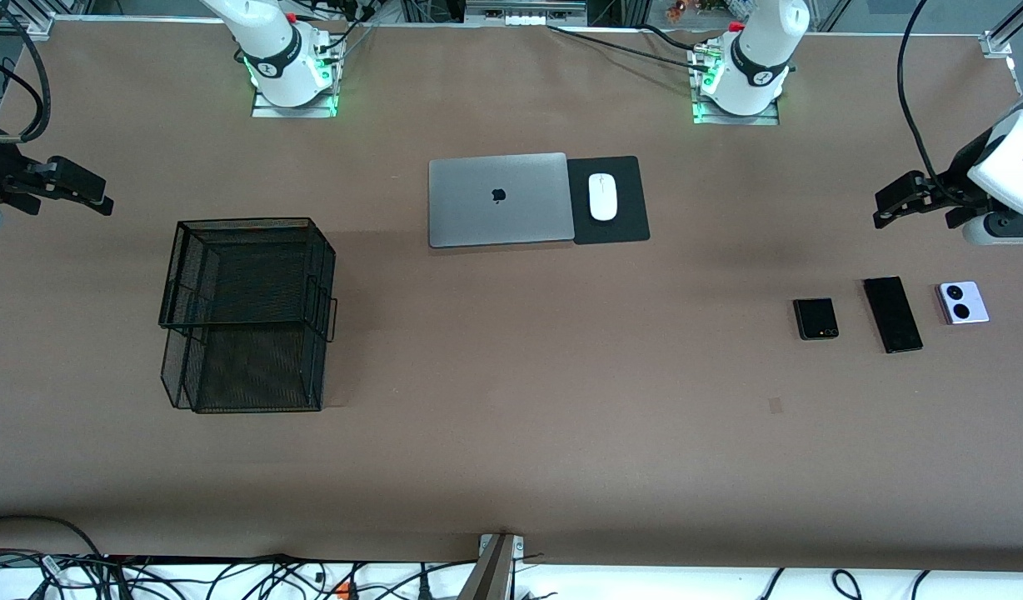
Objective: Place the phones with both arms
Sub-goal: 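Reach the left gripper toward the small black flip phone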
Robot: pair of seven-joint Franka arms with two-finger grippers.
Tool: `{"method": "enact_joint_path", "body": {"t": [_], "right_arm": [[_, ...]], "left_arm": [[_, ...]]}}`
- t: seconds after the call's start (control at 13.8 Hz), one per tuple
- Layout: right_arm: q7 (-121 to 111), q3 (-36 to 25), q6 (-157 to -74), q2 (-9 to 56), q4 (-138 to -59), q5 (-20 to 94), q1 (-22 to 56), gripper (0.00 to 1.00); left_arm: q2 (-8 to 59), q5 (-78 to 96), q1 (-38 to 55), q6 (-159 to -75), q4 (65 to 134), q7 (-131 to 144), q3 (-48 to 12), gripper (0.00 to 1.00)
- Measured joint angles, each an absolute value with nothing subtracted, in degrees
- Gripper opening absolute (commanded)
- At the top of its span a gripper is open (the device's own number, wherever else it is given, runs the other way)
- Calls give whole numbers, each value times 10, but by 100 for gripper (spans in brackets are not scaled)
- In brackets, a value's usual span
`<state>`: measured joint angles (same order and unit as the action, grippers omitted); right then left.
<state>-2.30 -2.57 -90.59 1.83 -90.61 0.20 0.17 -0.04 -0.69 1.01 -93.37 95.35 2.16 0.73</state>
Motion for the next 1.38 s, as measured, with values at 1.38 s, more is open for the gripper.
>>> {"method": "enact_joint_path", "body": {"t": [1.38], "right_arm": [[-23, -26, -907, 18, -906, 2, 2, 100]], "left_arm": [[51, -7, 6, -919, 953, 18, 15, 100]]}}
